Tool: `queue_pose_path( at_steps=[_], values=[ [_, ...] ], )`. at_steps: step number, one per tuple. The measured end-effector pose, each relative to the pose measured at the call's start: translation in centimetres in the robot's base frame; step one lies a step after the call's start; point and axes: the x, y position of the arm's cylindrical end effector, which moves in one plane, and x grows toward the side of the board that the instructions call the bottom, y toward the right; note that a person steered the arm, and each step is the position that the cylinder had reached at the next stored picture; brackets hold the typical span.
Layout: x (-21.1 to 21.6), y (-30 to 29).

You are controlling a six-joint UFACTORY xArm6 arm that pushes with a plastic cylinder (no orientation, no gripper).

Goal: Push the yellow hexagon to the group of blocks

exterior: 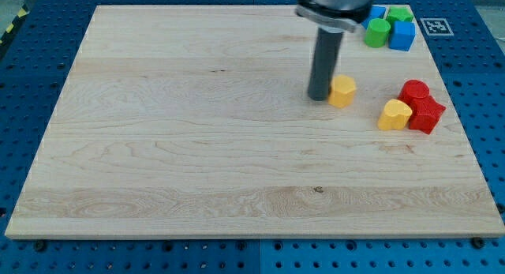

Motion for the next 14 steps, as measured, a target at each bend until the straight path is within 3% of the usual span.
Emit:
queue_pose_path(
  at_steps=[2, 3, 6, 8, 10, 12, 14],
  values=[
    [0.8, 2.8],
    [0.5, 0.2],
    [-4.4, -2.0],
    [-4.4, 4.3],
    [-0.5, 8.7],
    [-4.0, 5.3],
    [0.2, -0.8]
  ],
)
